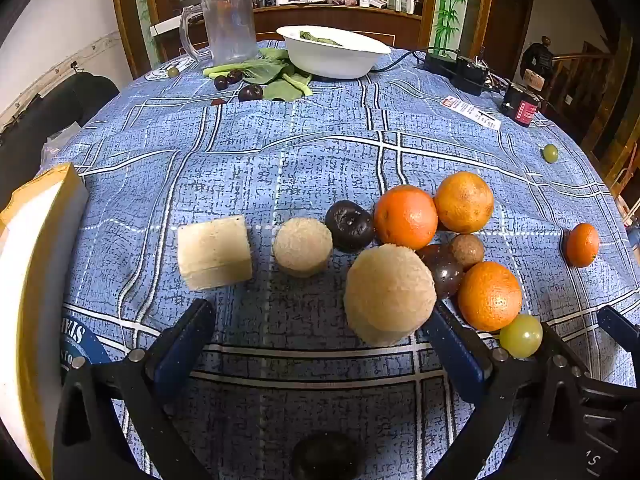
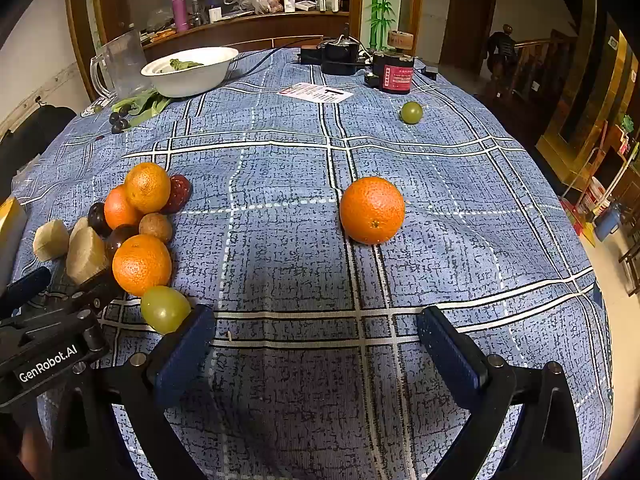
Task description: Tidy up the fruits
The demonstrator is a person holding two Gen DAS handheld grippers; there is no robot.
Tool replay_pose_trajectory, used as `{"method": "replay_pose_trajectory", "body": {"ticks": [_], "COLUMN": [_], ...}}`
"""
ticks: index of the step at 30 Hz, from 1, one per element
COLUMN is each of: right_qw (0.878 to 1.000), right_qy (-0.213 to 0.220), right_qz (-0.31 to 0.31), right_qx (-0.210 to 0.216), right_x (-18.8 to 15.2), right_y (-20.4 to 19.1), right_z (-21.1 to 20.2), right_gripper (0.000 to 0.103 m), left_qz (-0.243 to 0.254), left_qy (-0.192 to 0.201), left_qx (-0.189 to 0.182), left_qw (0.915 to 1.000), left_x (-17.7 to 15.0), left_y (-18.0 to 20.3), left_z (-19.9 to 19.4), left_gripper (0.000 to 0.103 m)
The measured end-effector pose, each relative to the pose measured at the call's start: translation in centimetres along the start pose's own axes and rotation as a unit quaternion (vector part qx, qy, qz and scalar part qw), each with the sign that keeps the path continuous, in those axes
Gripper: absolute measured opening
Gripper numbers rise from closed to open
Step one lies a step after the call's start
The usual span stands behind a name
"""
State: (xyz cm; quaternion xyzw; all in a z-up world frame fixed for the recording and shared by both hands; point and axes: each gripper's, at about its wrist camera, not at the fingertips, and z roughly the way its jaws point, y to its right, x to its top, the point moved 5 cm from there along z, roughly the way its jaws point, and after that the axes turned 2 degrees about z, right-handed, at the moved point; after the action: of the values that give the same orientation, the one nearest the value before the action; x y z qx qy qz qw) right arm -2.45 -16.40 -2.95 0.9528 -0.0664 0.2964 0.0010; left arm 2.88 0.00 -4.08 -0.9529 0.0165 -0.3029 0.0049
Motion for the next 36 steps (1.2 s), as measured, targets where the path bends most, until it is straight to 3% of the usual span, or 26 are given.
{"method": "replay_pose_trajectory", "body": {"ticks": [32, 36], "right_qw": [1.0, 1.0], "right_qy": [-0.001, -0.001], "right_qz": [0.0, 0.0], "right_qx": [0.0, 0.0], "right_x": [-0.01, -0.01], "right_y": [-0.03, -0.01], "right_z": [0.03, 0.03], "right_gripper": [0.102, 0.102], "left_qz": [0.0, 0.015], "left_qy": [-0.001, -0.019], "left_qx": [0.0, -0.01], "left_qw": [1.0, 0.9997], "left_x": [-0.01, 0.0], "left_y": [0.0, -0.07], "left_z": [0.0, 0.01], "left_gripper": [0.103, 0.103]}}
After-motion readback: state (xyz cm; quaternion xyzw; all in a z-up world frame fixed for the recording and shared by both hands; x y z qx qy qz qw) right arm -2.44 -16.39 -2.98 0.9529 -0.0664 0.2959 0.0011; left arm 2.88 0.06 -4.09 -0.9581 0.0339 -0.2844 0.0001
